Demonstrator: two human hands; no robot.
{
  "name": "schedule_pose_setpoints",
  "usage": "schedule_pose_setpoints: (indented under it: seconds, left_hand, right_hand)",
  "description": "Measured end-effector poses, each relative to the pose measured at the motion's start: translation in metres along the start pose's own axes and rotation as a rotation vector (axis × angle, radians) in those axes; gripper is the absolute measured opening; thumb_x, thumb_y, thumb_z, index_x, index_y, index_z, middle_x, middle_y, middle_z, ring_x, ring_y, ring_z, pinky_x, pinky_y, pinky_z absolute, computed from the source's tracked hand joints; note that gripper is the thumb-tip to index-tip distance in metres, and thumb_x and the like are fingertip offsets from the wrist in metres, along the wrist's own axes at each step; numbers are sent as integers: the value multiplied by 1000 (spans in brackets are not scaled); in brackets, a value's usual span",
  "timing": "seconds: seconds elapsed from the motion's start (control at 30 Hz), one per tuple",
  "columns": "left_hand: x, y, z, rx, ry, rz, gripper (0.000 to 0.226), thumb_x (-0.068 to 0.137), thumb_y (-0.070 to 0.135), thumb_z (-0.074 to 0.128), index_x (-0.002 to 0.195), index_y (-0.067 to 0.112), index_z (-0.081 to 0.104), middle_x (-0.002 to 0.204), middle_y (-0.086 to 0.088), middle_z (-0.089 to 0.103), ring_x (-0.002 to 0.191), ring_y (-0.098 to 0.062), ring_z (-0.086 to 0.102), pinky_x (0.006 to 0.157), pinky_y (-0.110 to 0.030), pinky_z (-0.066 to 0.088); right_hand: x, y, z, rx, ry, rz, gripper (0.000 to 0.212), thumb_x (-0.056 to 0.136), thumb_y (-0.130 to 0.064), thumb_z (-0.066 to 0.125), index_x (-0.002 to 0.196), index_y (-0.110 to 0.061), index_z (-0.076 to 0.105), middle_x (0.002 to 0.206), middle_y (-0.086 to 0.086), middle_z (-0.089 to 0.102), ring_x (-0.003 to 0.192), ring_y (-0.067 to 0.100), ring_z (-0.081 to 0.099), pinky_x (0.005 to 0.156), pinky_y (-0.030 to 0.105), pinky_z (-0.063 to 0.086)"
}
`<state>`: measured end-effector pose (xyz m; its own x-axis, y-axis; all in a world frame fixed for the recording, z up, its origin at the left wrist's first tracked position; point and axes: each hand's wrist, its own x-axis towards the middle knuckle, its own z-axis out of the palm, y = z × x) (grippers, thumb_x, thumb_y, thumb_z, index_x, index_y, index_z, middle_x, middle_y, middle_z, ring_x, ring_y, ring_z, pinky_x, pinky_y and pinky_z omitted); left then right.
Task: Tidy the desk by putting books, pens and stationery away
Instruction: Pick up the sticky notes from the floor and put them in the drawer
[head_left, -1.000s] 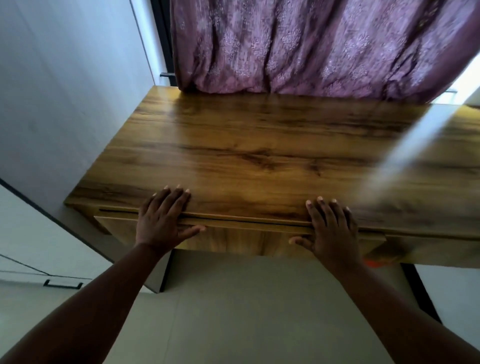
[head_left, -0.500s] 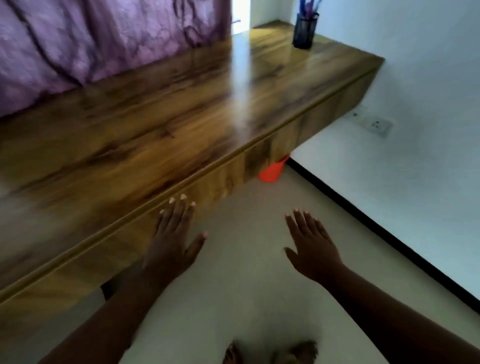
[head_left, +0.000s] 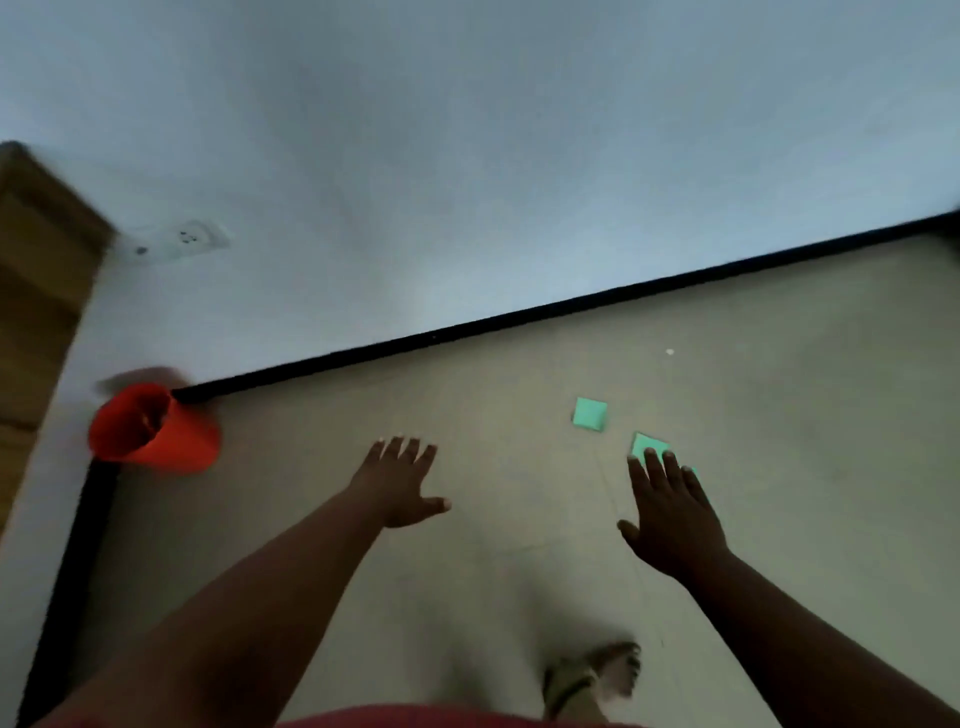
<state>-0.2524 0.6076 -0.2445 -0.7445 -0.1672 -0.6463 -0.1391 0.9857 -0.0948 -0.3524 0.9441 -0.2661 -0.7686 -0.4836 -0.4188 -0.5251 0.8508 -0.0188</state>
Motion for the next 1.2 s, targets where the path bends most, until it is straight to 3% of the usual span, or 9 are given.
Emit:
schedule_pose_setpoints:
  seconds: [0.1, 0.2, 0.37, 0.53, 0.77, 1.0, 1.07, 1.13, 1.2]
  left_hand:
    - [45, 83, -39, 25, -61, 102, 93, 87, 73, 30, 152, 19, -7, 161, -9, -6, 148, -30, -6, 119, -47, -3]
    - [84, 156, -77, 12, -95, 158, 92, 86, 74, 29, 152, 20, -6, 161, -9, -5, 148, -29, -4, 119, -47, -1]
    - [135, 232, -119, -26, -94, 241, 94, 85, 75, 31, 153, 21, -3, 161, -8, -2, 148, -29, -2, 119, -46, 1]
    - [195, 253, -126, -159, -188, 152, 96, 84, 75, 34, 153, 19, -1, 161, -8, 0, 148, -30, 4, 118, -46, 6]
    - [294, 242, -139, 58, -254, 204, 99, 80, 82, 22, 153, 19, -1, 161, -10, 0, 148, -31, 1, 119, -48, 2]
    - [409, 237, -162, 186, -271, 269, 96, 82, 80, 21, 153, 19, -2, 161, -9, -1, 148, -31, 0, 119, -49, 1]
    - [441, 240, -157, 198, -267, 283, 95, 83, 79, 21, 153, 19, -1, 161, -9, 0, 148, -30, 0, 119, -49, 2]
    - [476, 242, -141, 169, -264, 258, 92, 84, 78, 22, 153, 20, 1, 161, -8, 2, 148, -30, 3, 119, -50, 3]
    - [512, 242, -120, 128, -252, 220, 86, 88, 73, 22, 153, 19, 3, 161, -8, 4, 148, -30, 5, 118, -49, 5]
  right_hand:
    - [-19, 77, 15, 84, -30, 158, 88, 82, -51, 55, 149, -8, 15, 157, 18, 15, 145, 36, 12, 117, 46, 15]
    - [-30, 142, 26, 140, -33, 288, 86, 88, -51, 45, 151, -11, 0, 159, 15, 2, 147, 33, -2, 118, 44, 5]
    - [-29, 215, 38, 188, -99, 453, 84, 91, -53, 40, 151, -12, -2, 160, 13, -1, 147, 32, -4, 118, 43, 5]
    - [-1, 240, 48, 225, -162, 459, 81, 92, -52, 38, 151, -14, -1, 160, 12, -1, 147, 31, -5, 118, 42, 6]
    - [66, 256, 50, 229, -263, 409, 78, 92, -50, 39, 151, -16, 1, 160, 10, 1, 147, 30, -5, 118, 42, 4]
    - [177, 275, 72, 259, -292, 322, 76, 91, -50, 42, 151, -17, 9, 160, 8, 8, 147, 29, 2, 118, 42, 8]
    - [208, 280, 90, 236, -305, 286, 80, 82, -51, 57, 146, -13, 29, 154, 13, 29, 143, 34, 21, 113, 46, 24]
    - [242, 284, 123, 216, -378, 239, 85, 53, -53, 81, 122, -8, 62, 126, 17, 62, 122, 36, 53, 91, 49, 50]
    - [279, 285, 153, 181, -419, 213, 84, 47, -52, 83, 116, -8, 66, 120, 17, 66, 117, 37, 57, 85, 51, 54]
